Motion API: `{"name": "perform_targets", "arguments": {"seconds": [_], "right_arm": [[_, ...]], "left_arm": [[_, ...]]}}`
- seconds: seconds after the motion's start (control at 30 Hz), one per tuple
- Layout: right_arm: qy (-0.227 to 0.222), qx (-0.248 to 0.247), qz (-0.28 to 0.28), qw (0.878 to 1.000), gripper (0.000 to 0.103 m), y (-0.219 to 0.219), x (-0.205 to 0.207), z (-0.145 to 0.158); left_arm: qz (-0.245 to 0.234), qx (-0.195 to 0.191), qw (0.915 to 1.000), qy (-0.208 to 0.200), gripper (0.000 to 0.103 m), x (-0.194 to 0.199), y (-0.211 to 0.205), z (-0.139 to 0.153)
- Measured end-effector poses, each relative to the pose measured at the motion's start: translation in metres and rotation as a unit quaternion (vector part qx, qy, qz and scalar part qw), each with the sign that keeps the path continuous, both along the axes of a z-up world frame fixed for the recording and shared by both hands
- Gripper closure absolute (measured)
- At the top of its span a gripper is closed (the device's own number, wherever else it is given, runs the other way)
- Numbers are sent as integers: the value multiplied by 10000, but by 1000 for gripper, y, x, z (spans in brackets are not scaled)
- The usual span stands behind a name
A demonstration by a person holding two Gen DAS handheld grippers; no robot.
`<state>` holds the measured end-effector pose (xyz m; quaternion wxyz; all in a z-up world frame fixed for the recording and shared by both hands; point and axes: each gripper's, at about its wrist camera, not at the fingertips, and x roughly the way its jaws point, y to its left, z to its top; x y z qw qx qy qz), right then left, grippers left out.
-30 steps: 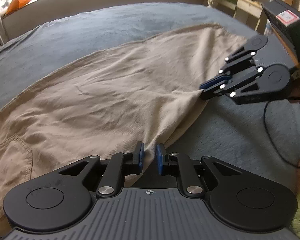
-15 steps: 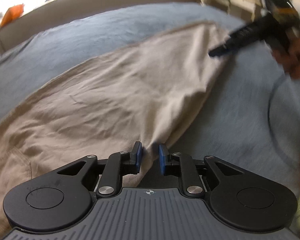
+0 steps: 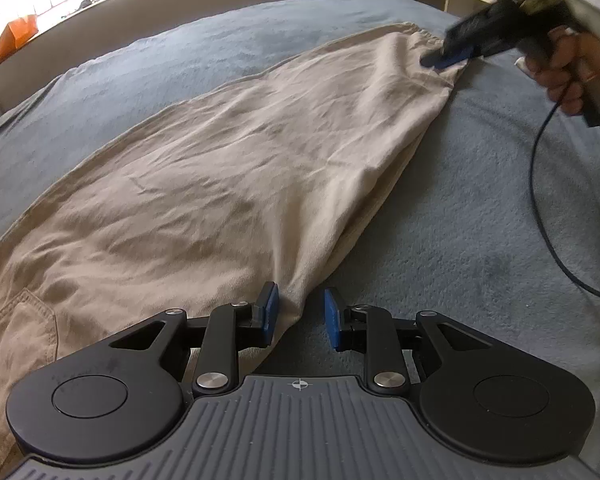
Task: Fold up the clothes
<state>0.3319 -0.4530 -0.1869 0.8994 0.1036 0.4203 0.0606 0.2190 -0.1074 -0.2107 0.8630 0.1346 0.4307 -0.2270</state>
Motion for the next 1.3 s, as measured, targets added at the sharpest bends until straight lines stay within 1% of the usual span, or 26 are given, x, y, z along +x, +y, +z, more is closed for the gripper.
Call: {"name": "perform_targets", "arguments": {"seconds": [0.03, 0.07, 0.1, 0.13, 0.17, 0.2, 0.23, 0.33, 0.4, 0.43, 0.5, 0.73, 0.77, 0.8, 0.83, 0.87, 0.9, 0.93, 0.97, 1.0, 1.03, 1.07, 1.1, 1.17, 1.3], "right_arm": [[183, -98, -165, 9996, 76, -9, 5, -11], [366, -196, -330, 9986, 84, -19, 10, -21], [479, -208, -493, 9974, 95, -29, 12, -27], [471, -72, -652, 9967, 95, -39, 9, -25], [445, -84, -825, 9956, 92, -47, 5, -22], [352, -321, -962, 9942, 91, -49, 1, -16], [204, -429, -970, 9942, 91, -52, -2, -10], [9, -330, -975, 9947, 91, -60, 3, -1], [-131, -327, -737, 9967, 90, -62, 13, -1], [-120, -445, -599, 9971, 89, -63, 18, -5], [92, -902, -711, 9933, 88, -73, 28, -17], [-325, -556, -1440, 9875, 86, -127, 24, -3], [-356, -526, -1445, 9875, 86, -131, 25, -3], [-335, -533, -1276, 9898, 86, -128, 31, -6], [-260, -599, -1152, 9912, 86, -127, 38, -12], [-106, -716, -1158, 9906, 87, -131, 47, -20], [16, -736, -1255, 9894, 96, -140, 56, -28], [75, -749, -1395, 9874, 98, -149, 62, -32], [24, -750, -1611, 9841, 96, -158, 64, -28], [-6, -877, -1857, 9787, 91, -165, 66, -25], [-7, -1148, -2094, 9711, 91, -170, 68, -21], [-47, -1182, -2173, 9689, 91, -174, 69, -17], [-119, -1026, -2111, 9720, 91, -175, 68, -13], [-174, -740, -1777, 9811, 90, -169, 72, -10], [115, -572, -946, 9938, 83, -143, 98, -25]], "left_arm": [[13, -9, 10000, 11, 78, 0, 0, 0], [29, -19, 10000, 28, 78, 0, 0, 0], [53, -40, 10000, 54, 78, 0, 0, 0], [78, -61, 9999, 81, 78, 0, 1, 0], [103, -82, 9999, 108, 78, 1, 2, 0], [120, -114, 9998, 141, 78, 1, 3, 0], [137, -147, 9996, 174, 78, 2, 4, 1], [196, -264, 9991, 263, 78, 4, 7, 2], [235, -338, 9987, 287, 78, 5, 10, 1], [245, -345, 9987, 290, 78, 5, 10, 0], [270, -317, 9987, 307, 78, 5, 9, 0], [202, -129, 9989, 415, 77, 7, 6, 1], [195, -119, 9988, 431, 77, 7, 5, 1], [189, -110, 9988, 446, 77, 8, 5, 1], [182, -101, 9987, 460, 76, 8, 5, 1], [176, -92, 9987, 475, 76, 8, 4, 1], [169, -82, 9986, 490, 75, 9, 4, 0], [163, -73, 9986, 505, 75, 9, 3, 0], [162, -52, 9986, 505, 75, 9, 3, 0], [175, -47, 9985, 511, 75, 9, 2, 0], [189, -43, 9985, 517, 75, 10, 2, 0], [197, -40, 9984, 532, 74, 10, 2, 0], [187, -32, 9983, 550, 74, 10, 1, 1], [168, -17, 9981, 587, 72, 10, 1, 1], [127, 26, 9979, 630, 70, 9, 0, 0]]}}
